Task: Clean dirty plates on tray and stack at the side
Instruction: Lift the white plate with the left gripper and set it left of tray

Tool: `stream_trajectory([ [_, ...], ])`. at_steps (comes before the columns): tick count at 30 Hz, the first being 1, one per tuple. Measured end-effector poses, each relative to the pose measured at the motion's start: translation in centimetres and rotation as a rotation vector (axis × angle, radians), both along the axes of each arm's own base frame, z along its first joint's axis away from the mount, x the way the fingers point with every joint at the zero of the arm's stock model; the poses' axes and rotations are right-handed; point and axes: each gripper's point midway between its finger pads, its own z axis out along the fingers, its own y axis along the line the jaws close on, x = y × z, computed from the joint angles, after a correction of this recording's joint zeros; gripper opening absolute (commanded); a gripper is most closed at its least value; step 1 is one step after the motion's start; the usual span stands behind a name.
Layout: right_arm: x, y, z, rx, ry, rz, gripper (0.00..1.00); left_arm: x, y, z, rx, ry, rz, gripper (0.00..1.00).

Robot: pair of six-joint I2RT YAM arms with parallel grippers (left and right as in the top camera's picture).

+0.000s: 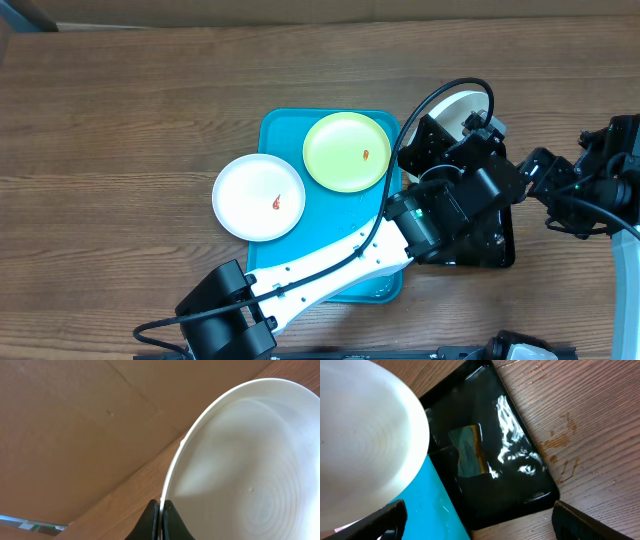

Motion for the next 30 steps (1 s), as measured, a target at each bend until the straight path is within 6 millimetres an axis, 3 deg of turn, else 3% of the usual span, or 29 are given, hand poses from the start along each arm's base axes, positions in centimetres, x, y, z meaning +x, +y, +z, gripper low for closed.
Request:
stream_trajectory([
  [8, 0.0, 0.0, 0.0, 0.000, 0.000, 0.000, 0.95, -0.1, 0.1, -0.2, -0.023, 0.007, 0.010, 0.04],
  [16, -0.2, 0.1, -0.1, 0.002, 0.010, 0.000, 0.94, -0.5, 1.0, -3.4, -0.090, 0.146, 0.021, 0.04],
  [23, -0.2, 0.1, -0.1, 0.003, 0.010, 0.000, 0.94, 0.5, 1.4, -3.2, -0.065, 0.143, 0.011, 0.04],
  [30, -0.4, 0.1, -0.1, 0.004, 0.016, -0.001, 0.94, -0.1, 0.5, -2.6, -0.041, 0.128, -0.030, 0.04],
])
